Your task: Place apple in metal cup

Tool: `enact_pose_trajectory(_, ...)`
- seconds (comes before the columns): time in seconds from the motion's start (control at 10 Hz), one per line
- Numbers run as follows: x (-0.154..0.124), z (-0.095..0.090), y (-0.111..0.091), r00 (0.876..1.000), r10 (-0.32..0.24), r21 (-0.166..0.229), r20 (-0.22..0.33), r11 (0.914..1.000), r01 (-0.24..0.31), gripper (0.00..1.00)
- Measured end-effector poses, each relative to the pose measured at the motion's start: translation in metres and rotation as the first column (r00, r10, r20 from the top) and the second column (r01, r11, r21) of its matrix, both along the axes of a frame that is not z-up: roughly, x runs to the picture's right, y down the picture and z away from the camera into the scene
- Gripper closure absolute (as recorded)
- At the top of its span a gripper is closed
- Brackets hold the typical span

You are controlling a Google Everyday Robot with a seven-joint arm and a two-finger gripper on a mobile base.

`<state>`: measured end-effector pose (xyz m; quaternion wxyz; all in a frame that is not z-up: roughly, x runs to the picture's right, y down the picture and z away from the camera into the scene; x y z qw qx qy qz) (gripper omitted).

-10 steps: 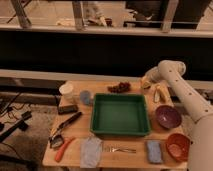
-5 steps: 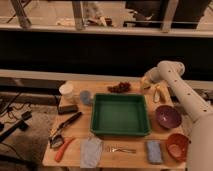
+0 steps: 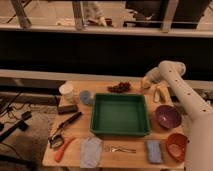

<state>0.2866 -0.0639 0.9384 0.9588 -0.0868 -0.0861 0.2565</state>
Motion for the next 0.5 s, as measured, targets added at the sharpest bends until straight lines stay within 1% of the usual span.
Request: enact_pose_trajectory(0.5, -0.0010, 0.0042, 0.0004, 1.000, 0.001, -0.008, 0.003, 1.0000, -0.001, 0.68)
